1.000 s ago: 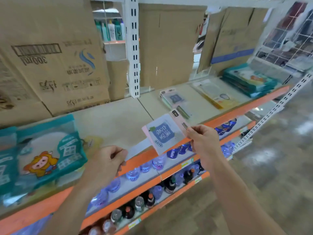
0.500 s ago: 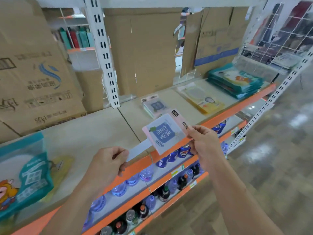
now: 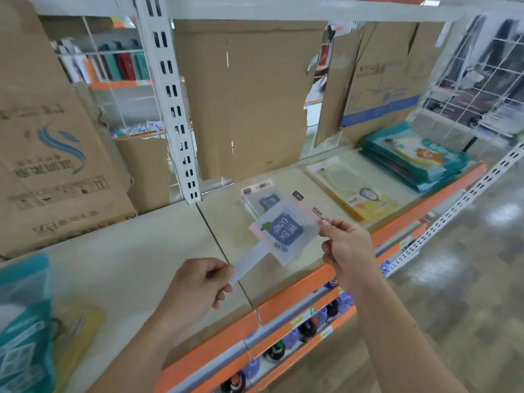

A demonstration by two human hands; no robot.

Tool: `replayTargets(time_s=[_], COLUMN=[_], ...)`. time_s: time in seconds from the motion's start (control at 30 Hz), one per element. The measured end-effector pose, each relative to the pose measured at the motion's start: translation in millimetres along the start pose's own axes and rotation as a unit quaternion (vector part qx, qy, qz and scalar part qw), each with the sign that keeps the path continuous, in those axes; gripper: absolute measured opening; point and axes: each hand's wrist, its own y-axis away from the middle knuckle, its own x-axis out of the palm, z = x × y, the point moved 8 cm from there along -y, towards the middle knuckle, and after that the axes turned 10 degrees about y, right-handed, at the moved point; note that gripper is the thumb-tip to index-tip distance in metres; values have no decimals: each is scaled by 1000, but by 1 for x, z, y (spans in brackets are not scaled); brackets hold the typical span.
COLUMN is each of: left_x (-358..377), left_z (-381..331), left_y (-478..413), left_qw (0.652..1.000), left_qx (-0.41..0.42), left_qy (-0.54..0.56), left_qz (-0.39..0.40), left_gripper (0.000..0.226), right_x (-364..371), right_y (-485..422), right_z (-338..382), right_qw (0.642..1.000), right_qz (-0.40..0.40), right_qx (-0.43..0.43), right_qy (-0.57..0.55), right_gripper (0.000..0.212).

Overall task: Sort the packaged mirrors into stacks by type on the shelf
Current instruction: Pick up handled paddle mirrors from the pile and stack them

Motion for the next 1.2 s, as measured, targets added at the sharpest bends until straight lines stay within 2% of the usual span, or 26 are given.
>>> replayTargets(time_s=[0.2,0.43,0.7,0.87,1.2], left_x=[15,35,71,97,117], left_z=[-4,-16,-21,-19,-20], left_y=[-17,-33,-43,-46,-54], left_qw=[1000,997,993,991,977], left_qx=[-12,-22,-42,-52,-26], left_qy=[-25,-21,-3,-39,-140], left_qz=[-15,-76,-114,-121,-159], left_gripper=[22,21,23,27,29], right_x=[10,21,46,72,103], right_y=[-47,-101,-161,-180,-202], right_z=[9,22,28,29,21], right_qw=[999,994,974,963,946], right_qz=[35,93,167,210,209], right_qx=[-4,-25,-37,-54,-118], right_qy=[17,59,148,158,220], right_gripper=[7,17,17,21,22])
